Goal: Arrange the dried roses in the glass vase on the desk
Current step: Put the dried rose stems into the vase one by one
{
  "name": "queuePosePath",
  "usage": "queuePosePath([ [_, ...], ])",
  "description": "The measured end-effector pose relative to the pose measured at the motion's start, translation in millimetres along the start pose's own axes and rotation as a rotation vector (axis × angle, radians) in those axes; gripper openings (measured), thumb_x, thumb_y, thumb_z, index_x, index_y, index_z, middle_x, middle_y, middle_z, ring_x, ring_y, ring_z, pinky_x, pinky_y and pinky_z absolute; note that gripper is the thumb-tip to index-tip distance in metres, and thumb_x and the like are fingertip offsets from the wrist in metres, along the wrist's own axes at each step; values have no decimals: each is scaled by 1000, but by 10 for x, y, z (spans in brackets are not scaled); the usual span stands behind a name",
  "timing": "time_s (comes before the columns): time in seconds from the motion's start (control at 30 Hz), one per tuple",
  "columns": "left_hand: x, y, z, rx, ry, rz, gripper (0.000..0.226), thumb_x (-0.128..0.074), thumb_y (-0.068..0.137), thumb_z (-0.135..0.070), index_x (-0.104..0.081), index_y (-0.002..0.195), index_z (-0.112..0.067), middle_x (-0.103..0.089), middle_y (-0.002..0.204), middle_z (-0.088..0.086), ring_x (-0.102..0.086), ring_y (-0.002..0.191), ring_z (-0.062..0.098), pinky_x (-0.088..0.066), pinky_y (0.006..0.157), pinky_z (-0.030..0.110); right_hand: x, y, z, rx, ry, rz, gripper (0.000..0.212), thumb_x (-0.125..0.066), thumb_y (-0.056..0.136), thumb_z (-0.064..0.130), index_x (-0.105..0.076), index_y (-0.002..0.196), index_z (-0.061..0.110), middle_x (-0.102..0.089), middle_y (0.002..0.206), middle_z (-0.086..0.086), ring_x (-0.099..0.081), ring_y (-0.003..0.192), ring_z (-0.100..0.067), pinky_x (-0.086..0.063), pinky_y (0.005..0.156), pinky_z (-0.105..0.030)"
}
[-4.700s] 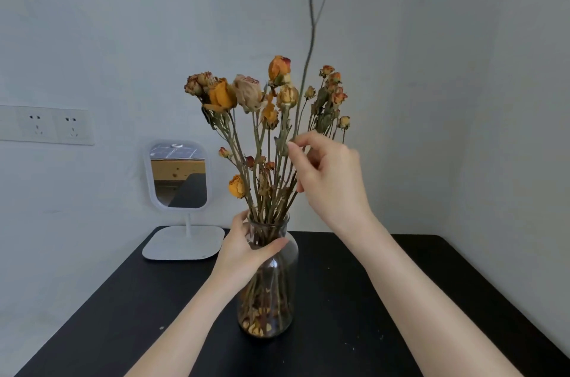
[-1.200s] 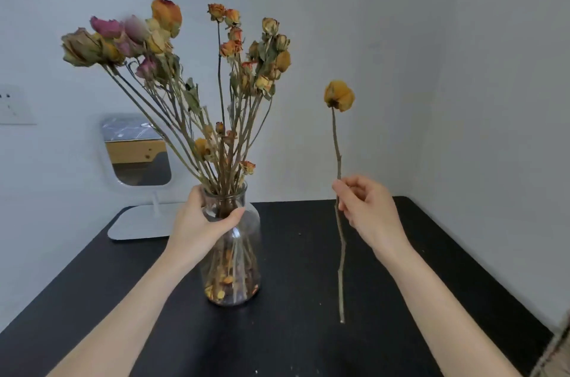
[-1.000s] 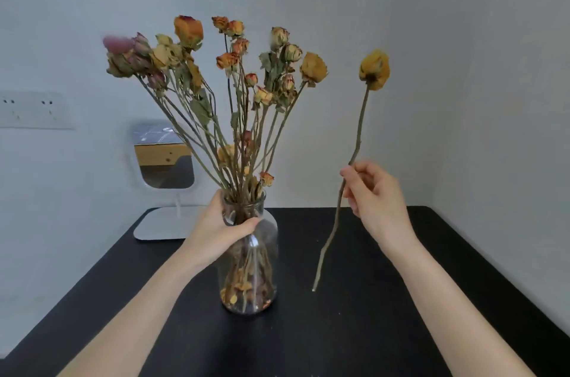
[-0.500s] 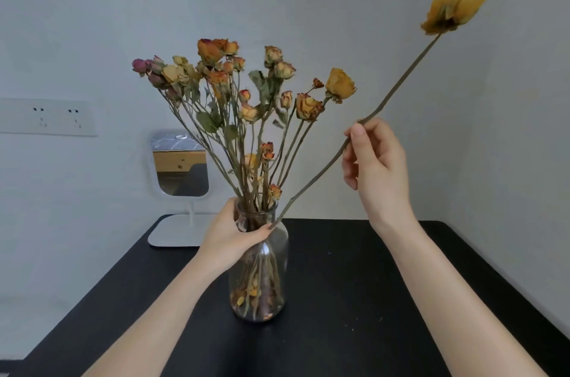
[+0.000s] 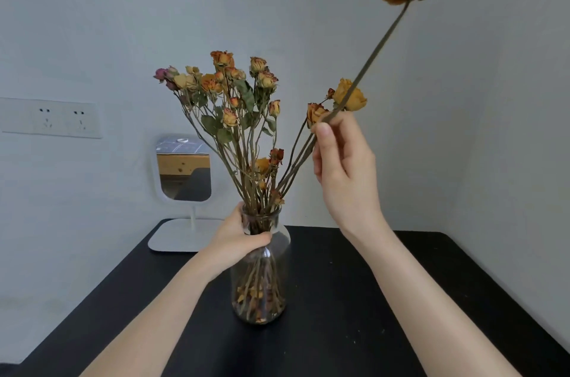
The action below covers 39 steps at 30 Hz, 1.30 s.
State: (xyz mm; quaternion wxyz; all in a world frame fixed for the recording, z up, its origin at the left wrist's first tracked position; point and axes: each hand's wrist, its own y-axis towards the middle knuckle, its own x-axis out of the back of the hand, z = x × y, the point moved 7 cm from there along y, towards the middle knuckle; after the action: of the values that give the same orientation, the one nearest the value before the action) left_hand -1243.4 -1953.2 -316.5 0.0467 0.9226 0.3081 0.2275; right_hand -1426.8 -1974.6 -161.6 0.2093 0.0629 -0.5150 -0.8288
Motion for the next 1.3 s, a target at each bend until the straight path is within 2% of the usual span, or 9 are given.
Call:
queuePosePath([
  [0.27,-25,-9,-20,-39,-15,3,54,-69,78,-15,-36,116,-34,-53,123,-6,-49,116,13,-38,99,30,-247,-32,-149,-18,-152,99,11,-44,97,17,-51,89,14,-50,66,7,-51,64,-15,-45,56,-32],
  [0.47,-20,-14,-24,-55,-22,6,57,-69,78,-16,-37,123,-30,-51,121,-9,-47,116,11,-38,97,27,-336,-80,-264,-67,-244,133,13,-48,96,22,-57,93,14,-50,65,16,-53,59,-4,-44,54,-16],
  [0.63,-26,4,-4,-63,-30,5,56,-70,78,-16,-35,118,-35,-51,116,-13,-47,113,8,-37,94,24,-348,-16,-266,-71,-361,125,16,-55,92,26,-63,87,14,-46,60,20,-50,54,-1,-39,50,-9],
  [0.73,-25,19,28,-58,-38,0,58,-70,77,-17,-34,118,-36,-50,113,-15,-47,111,7,-37,94,24,-405,-43,-402,-162,-418,189,15,-59,89,30,-63,81,17,-49,59,17,-52,55,-3,-39,52,-12],
  [0.9,-34,30,42,-70,-41,-2,58,-70,76,-16,-35,117,-38,-52,109,-19,-49,112,8,-38,91,23,-466,-249,-676,-321,-446,316,18,-61,87,32,-68,92,16,-53,65,13,-55,61,-3,-42,54,-12],
  [1.0,-31,32,50,-65,-47,9,59,-70,77,-17,-34,118,-39,-52,116,-15,-48,115,8,-38,98,28,-422,-223,-627,-311,-410,279,21,-62,85,37,-64,98,21,-54,64,14,-53,57,0,-37,50,-8],
  [1.1,-21,31,45,-72,-27,1,57,-70,78,-19,-34,117,-40,-51,117,-16,-47,114,8,-37,97,27,-332,-118,-454,-234,-301,160,23,-64,84,38,-64,99,22,-57,59,12,-55,55,4,-42,51,-8],
  [1.2,-22,30,49,-65,0,-13,55,-69,78,-21,-32,114,-40,-49,110,-20,-45,109,5,-36,93,24,-293,-55,-352,-188,-242,93,18,-63,85,33,-69,88,16,-57,58,15,-54,51,5,-44,53,-8],
  [1.3,-26,30,55,-62,-5,-12,56,-70,78,-20,-33,117,-39,-51,115,-15,-47,111,8,-37,93,25,-366,-86,-388,-199,-274,139,16,-64,85,31,-66,77,17,-53,57,17,-53,53,5,-43,53,-7],
])
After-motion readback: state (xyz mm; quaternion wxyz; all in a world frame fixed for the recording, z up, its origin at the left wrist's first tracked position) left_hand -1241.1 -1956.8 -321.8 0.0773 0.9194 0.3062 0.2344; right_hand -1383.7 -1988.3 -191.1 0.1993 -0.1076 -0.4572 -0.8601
